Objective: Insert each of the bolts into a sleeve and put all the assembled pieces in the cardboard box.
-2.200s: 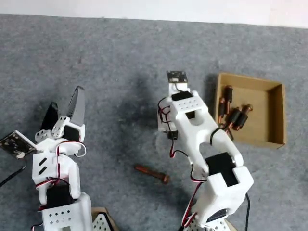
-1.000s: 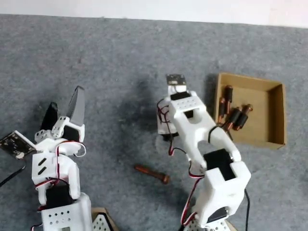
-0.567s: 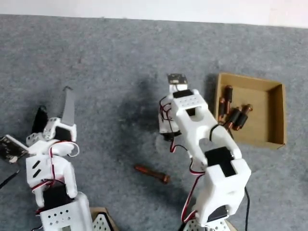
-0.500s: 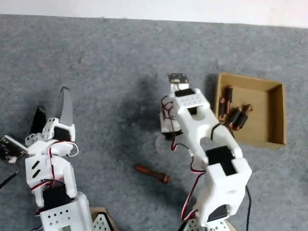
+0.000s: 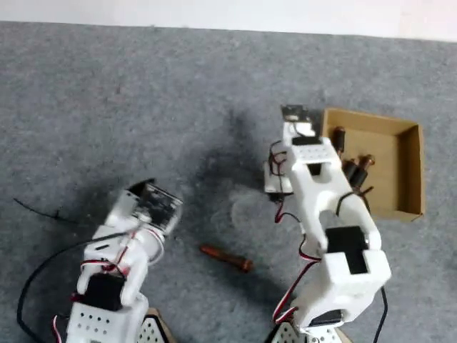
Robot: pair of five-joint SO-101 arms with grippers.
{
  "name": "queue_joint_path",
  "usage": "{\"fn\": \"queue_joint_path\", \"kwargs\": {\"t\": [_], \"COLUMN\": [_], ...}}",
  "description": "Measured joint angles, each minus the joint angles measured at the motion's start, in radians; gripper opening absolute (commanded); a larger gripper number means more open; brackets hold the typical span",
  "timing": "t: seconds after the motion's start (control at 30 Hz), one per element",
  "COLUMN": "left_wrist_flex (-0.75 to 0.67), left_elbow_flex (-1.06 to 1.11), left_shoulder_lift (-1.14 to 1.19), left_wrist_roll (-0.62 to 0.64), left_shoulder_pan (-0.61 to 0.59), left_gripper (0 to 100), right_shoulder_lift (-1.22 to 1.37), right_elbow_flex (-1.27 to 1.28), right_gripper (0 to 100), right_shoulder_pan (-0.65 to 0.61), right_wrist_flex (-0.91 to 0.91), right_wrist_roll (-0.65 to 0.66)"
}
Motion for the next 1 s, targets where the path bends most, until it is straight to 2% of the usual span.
{"fn": "queue_joint_path", "kwargs": {"t": [0.13,0.23,0.4,0.57,0.77,1.0], "left_wrist_flex": [0.123,0.13,0.13,0.13,0.126,0.04], "left_elbow_flex": [-0.074,-0.097,-0.181,-0.376,-0.605,-0.683], "left_shoulder_lift": [0.0,0.011,0.204,0.575,1.088,1.476], "left_wrist_roll": [-0.081,-0.141,-0.241,-0.354,-0.41,-0.505], "left_shoulder_pan": [0.107,0.207,0.362,0.466,0.612,0.623], "left_gripper": [18,18,18,18,18,18], "right_shoulder_lift": [-0.046,-0.069,-0.08,-0.08,-0.08,-0.08], "right_elbow_flex": [0.046,0.052,0.052,0.052,0.052,0.054], "right_gripper": [0.5,0.5,0.5,0.5,0.5,0.5], "right_shoulder_pan": [0.044,0.069,0.107,0.112,0.13,0.132], "right_wrist_flex": [-0.026,-0.029,-0.029,-0.029,-0.029,-0.029], "right_wrist_roll": [0.0,0.0,0.0,-0.002,-0.021,-0.021]}}
